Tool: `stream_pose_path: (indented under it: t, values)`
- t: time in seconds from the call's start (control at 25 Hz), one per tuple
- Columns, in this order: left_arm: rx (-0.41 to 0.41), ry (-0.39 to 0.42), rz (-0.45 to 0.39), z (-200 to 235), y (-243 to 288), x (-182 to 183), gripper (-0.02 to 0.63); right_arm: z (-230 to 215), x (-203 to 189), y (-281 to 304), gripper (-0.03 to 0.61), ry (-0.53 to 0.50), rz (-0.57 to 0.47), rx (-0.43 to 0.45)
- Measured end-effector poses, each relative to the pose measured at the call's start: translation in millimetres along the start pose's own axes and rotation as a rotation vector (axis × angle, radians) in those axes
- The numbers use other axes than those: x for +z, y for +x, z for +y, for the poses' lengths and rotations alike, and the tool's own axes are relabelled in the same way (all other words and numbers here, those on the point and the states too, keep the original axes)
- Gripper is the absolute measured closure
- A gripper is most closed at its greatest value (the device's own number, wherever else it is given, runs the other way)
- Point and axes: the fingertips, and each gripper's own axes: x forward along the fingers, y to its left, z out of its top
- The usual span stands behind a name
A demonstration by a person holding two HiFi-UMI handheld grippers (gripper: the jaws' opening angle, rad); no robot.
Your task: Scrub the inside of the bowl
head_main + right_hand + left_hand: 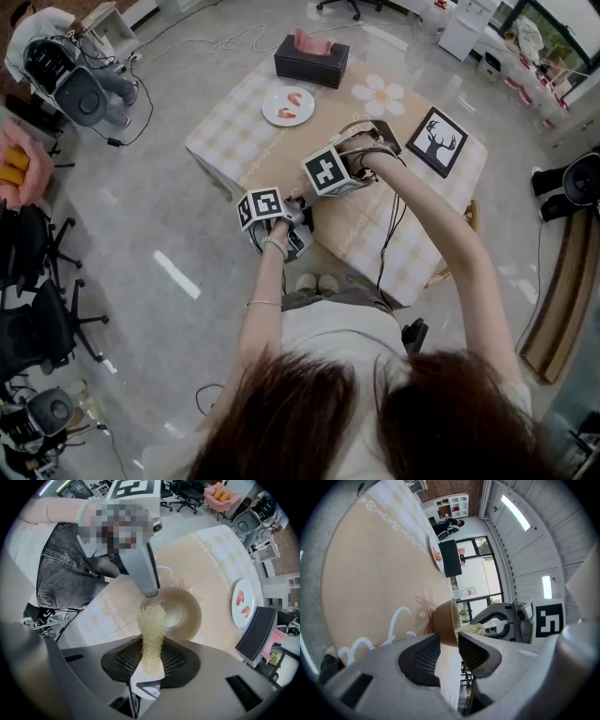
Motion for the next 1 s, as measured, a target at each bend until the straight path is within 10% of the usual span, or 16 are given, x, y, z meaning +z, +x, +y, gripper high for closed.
stream_pose_path:
  t: [1.0]
  values:
    - [-0.002, -0.017, 0.028, -2.6, -7.3, -10.5, 0.495, -29.0, 20.0, -6.8, 0.483, 0.015, -0.078, -0.063]
